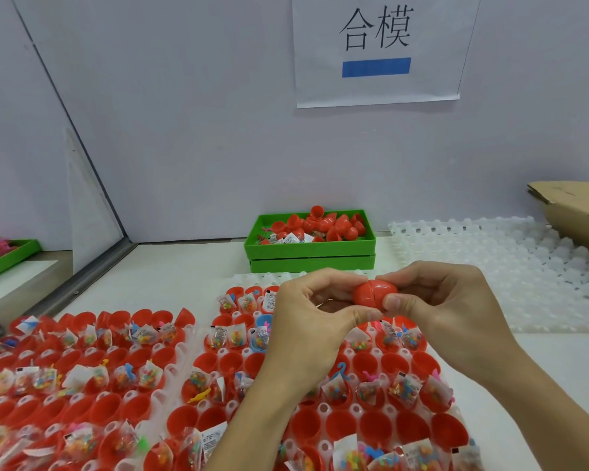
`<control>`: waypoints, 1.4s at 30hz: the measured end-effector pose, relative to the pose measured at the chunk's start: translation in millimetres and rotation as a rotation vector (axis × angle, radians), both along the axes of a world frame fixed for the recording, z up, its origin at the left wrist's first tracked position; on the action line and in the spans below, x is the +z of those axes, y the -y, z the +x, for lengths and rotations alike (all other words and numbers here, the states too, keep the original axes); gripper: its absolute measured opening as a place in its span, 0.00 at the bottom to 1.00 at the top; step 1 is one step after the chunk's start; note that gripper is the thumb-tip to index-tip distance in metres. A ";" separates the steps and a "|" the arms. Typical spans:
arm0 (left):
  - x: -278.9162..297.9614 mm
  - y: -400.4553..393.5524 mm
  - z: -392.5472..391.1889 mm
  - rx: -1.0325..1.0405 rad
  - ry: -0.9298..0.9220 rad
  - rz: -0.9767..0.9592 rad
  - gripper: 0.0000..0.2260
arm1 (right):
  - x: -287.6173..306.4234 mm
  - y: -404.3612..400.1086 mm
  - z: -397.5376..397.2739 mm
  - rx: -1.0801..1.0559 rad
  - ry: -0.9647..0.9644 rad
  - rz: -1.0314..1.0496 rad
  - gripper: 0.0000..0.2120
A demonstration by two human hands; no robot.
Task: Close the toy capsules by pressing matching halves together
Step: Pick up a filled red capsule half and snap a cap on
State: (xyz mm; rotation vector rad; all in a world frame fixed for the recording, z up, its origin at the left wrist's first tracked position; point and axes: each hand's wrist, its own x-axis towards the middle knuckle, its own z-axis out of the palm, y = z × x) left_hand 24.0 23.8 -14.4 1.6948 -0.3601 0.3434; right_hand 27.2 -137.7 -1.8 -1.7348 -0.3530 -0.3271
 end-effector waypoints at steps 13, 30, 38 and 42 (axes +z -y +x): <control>0.5 0.4 0.5 0.019 -0.020 -0.004 0.13 | 1.1 1.6 -2.2 0.011 -0.007 -0.010 0.15; -0.8 -3.1 4.1 0.060 -0.088 0.009 0.11 | -4.7 1.9 2.2 0.076 -0.077 -0.025 0.09; -0.4 -3.8 2.3 0.012 -0.069 0.035 0.12 | -5.1 1.5 3.5 0.041 -0.091 -0.029 0.10; 0.0 -5.0 1.9 -0.005 -0.051 0.034 0.13 | -4.5 1.0 3.2 0.042 -0.089 -0.045 0.10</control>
